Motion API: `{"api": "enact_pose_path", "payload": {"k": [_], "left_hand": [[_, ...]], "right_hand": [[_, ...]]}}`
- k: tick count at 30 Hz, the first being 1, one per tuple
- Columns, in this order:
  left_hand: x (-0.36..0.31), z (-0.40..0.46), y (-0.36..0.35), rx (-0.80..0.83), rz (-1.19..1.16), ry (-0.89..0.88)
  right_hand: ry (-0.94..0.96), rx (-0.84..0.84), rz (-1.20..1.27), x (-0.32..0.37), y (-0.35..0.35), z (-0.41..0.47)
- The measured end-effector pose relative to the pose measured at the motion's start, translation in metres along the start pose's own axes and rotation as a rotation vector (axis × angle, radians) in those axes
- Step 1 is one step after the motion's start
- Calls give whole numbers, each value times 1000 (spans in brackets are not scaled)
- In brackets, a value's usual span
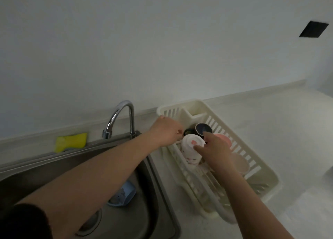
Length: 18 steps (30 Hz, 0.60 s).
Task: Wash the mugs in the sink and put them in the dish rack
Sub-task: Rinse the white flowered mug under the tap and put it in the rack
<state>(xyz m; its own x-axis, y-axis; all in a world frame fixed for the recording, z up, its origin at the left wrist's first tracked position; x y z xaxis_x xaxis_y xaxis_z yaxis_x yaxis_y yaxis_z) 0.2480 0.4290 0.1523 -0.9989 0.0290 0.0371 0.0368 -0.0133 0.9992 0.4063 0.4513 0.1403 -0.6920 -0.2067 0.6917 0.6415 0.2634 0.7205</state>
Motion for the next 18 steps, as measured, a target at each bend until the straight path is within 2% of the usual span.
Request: {"api": "enact_pose_path", "payload": {"k": [3,5,12,18], "left_hand": [[15,-60,20,-160,-197,31],[39,-111,10,-197,-286,90],[182,-278,-86,48,-292,588],[251,-341,-118,119,-249,768]], "right_hand": [[119,19,77,53,-10,-22],[204,95,97,85,-37,-40],[388,494,-69,148,-216,-86],[548,604,-194,206,-355,-83]]}}
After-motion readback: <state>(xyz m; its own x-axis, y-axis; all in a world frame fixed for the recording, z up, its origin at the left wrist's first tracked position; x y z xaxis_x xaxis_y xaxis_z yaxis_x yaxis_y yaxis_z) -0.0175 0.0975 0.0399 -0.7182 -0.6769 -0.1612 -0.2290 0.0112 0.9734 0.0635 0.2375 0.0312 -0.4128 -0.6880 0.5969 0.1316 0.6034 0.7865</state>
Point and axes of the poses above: each hand's wrist, its own z-axis towards the middle knuckle, its own y-axis out of the back of the hand, x = y × z, the point moved 9 cm from there along z, towards the middle knuckle, and after that the axes turned 14 degrees about z, right-handed, at the moved point
